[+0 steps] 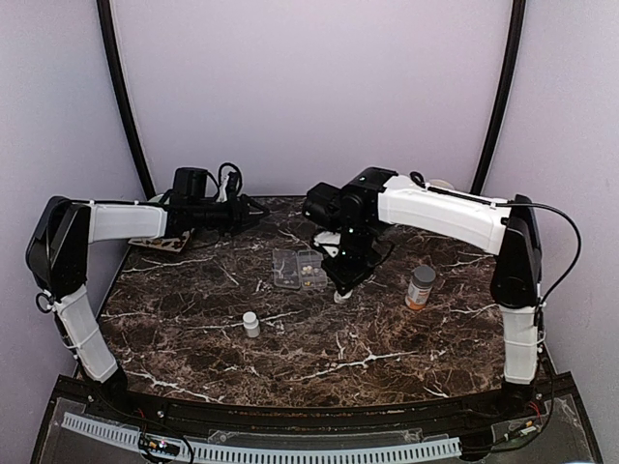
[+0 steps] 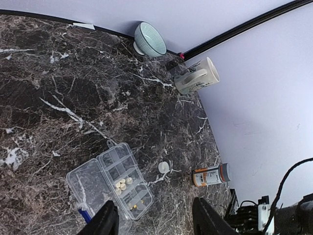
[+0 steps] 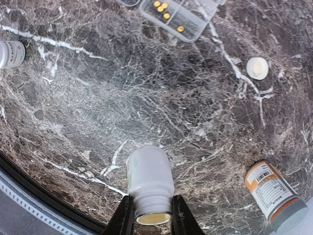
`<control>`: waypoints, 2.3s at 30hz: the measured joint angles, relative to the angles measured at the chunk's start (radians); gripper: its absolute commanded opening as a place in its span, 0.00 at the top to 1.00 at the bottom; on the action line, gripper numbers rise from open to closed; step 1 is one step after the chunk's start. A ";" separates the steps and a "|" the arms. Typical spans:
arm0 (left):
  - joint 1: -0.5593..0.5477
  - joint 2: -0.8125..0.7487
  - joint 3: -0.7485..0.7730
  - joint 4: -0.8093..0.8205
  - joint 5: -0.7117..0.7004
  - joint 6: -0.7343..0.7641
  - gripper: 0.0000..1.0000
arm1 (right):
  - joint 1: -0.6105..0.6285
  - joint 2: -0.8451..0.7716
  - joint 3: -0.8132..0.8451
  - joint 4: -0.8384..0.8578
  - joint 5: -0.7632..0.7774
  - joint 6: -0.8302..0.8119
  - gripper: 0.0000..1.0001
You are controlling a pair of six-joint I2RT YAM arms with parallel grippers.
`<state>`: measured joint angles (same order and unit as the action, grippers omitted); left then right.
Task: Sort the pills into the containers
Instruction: Place the pill bottle at the center of the board, then pick up the lid of the pill bottle from the center of the board.
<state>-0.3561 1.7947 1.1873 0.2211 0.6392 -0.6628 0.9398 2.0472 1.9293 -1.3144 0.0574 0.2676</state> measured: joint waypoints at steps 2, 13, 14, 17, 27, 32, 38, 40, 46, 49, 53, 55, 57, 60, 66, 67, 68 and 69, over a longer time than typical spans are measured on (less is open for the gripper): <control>0.000 -0.008 -0.001 -0.017 -0.016 0.012 0.46 | 0.022 0.033 0.013 -0.005 0.000 0.000 0.90; 0.000 -0.035 -0.005 -0.067 -0.064 0.059 0.46 | 0.083 0.153 0.031 -0.024 -0.001 0.002 0.88; 0.000 -0.035 -0.005 -0.070 -0.068 0.061 0.46 | 0.083 0.154 0.031 -0.024 0.000 0.002 0.88; 0.000 -0.035 -0.005 -0.076 -0.076 0.066 0.46 | 0.083 0.154 0.031 -0.027 0.000 0.002 0.87; 0.000 -0.036 -0.005 -0.083 -0.083 0.073 0.46 | 0.084 0.167 0.019 -0.043 0.008 0.003 0.85; 0.000 -0.036 -0.005 -0.084 -0.083 0.076 0.46 | 0.086 0.181 0.008 -0.045 0.013 0.003 0.84; 0.000 -0.044 -0.006 -0.089 -0.083 0.076 0.46 | 0.088 0.182 -0.014 -0.046 0.026 0.003 0.82; 0.000 -0.046 -0.006 -0.090 -0.083 0.076 0.46 | 0.088 0.182 -0.027 -0.048 0.029 0.003 0.81; 0.000 -0.047 -0.009 -0.090 -0.083 0.076 0.46 | 0.088 0.182 -0.035 -0.053 0.031 0.003 0.68; 0.000 -0.047 -0.010 -0.092 -0.083 0.077 0.46 | 0.088 0.182 -0.037 -0.052 0.034 0.004 0.61; 0.000 -0.047 -0.010 -0.092 -0.083 0.077 0.46 | 0.088 0.182 -0.037 -0.052 0.035 0.004 0.60; 0.000 -0.047 -0.010 -0.092 -0.083 0.077 0.45 | 0.088 0.182 -0.037 -0.052 0.037 0.004 0.60; 0.000 -0.047 -0.010 -0.092 -0.083 0.077 0.45 | 0.088 0.182 -0.037 -0.052 0.038 0.005 0.60; 0.000 -0.047 -0.010 -0.092 -0.083 0.077 0.45 | 0.088 0.182 -0.027 -0.052 0.040 0.005 0.60; 0.000 -0.047 -0.010 -0.098 -0.083 0.080 0.45 | 0.088 0.182 0.019 -0.051 0.038 0.006 0.59; 0.000 -0.047 -0.010 -0.099 -0.083 0.080 0.45 | 0.088 0.182 0.026 -0.051 0.035 0.006 0.59; 0.000 -0.047 -0.010 -0.100 -0.083 0.080 0.45 | 0.088 0.182 0.034 -0.051 0.033 0.007 0.59; 0.000 -0.047 -0.010 -0.100 -0.083 0.080 0.45 | 0.088 0.182 0.041 -0.052 0.032 0.008 0.59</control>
<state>-0.3561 1.7477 1.1770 0.1207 0.5560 -0.5827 1.0275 2.2292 1.9701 -1.3663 0.0891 0.2752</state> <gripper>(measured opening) 0.546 0.406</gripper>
